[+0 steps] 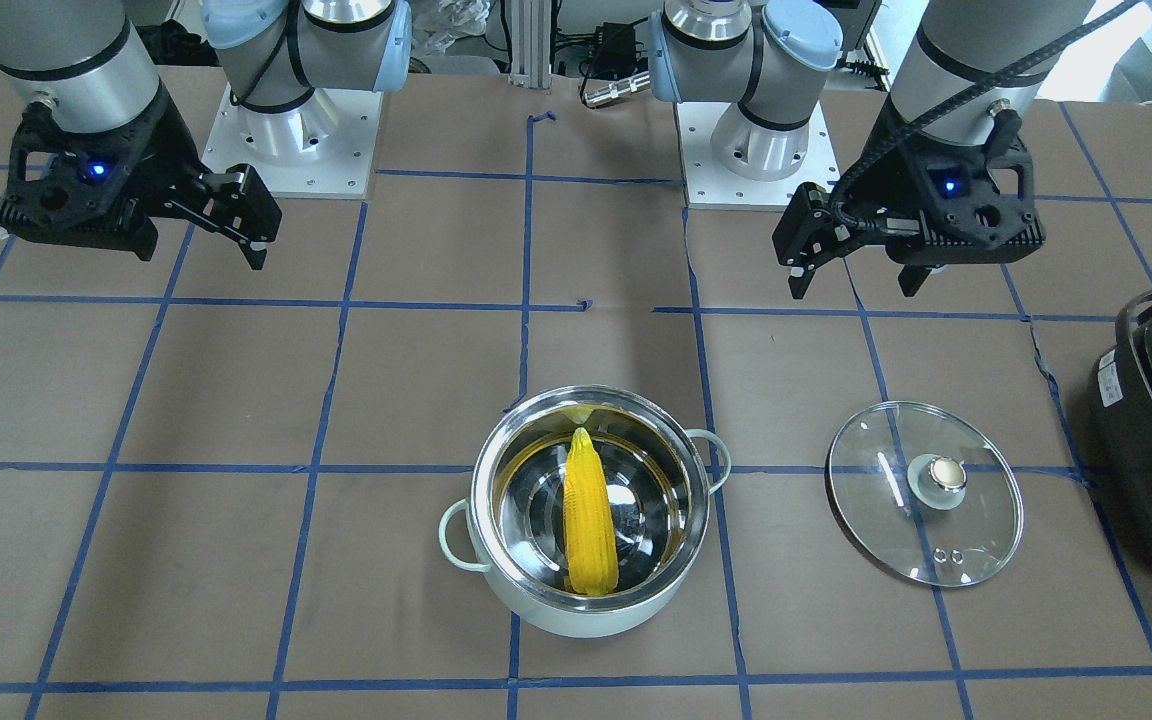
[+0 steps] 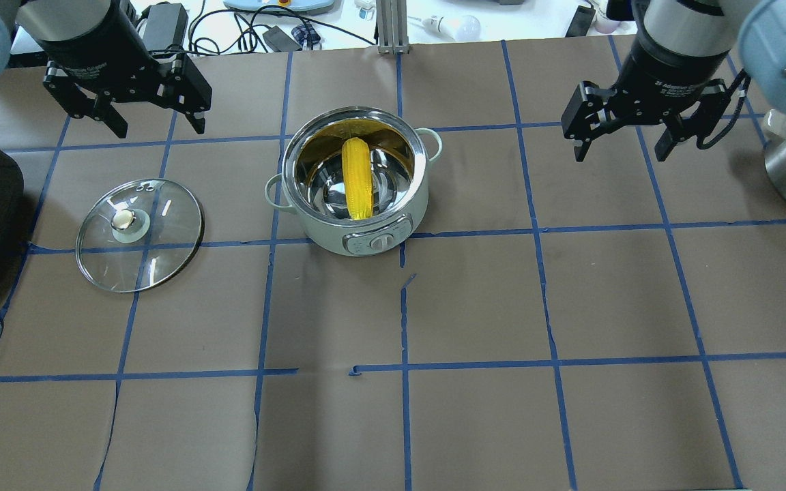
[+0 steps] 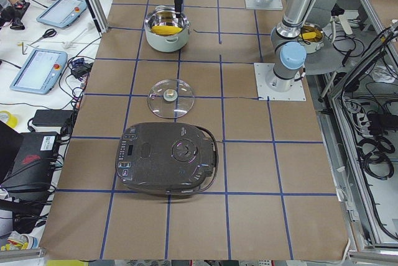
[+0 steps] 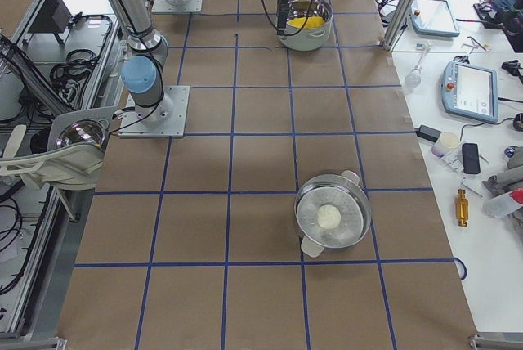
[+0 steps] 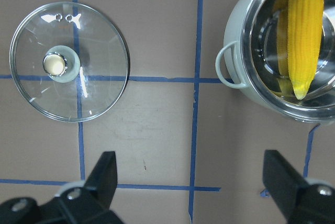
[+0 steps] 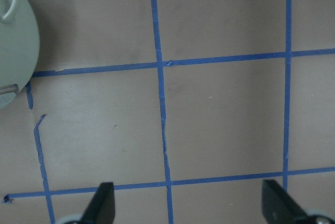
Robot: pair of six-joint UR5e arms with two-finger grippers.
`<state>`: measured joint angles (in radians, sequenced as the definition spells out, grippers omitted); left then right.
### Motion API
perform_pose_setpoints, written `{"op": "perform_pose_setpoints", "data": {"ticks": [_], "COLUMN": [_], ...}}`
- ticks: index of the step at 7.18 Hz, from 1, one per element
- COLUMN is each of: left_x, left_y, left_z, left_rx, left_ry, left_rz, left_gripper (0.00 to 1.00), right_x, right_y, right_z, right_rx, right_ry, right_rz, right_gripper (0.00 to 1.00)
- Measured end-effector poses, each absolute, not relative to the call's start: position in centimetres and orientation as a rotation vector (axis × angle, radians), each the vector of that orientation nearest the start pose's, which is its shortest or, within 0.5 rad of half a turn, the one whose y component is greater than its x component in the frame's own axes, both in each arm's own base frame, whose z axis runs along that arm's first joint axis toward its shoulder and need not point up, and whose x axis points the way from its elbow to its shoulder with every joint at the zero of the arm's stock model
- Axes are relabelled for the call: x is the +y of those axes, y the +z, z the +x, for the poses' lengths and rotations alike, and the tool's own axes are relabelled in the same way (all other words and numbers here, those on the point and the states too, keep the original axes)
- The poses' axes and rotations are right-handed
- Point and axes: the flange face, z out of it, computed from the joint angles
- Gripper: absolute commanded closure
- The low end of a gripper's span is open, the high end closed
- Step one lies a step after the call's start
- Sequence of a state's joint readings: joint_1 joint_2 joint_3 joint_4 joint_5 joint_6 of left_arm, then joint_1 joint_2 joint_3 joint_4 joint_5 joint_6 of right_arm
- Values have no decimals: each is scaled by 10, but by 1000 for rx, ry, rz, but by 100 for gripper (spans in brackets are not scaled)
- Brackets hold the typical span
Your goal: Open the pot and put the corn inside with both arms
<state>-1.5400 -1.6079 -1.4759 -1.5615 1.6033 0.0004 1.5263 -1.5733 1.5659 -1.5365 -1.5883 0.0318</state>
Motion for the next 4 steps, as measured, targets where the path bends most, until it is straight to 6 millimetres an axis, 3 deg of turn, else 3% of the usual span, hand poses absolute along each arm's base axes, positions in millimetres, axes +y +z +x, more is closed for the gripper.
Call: {"op": "perform_pose_setpoints", "data": {"ticks": [2, 4], "left_x": [-498, -490], "left_y": [533, 535], "left_z": [-119, -122], "left_rx": [3103, 3102], "left_ry": [-110, -103], "left_rz": [-32, -28], "left_gripper": [0, 0], "right_x": [-488, -486], "right_y": [493, 495], "right_z": [108, 108], "right_rx": [3155, 3159], "right_ry": [42, 42], "right_rz": [138, 140], "right_gripper": [0, 0]}}
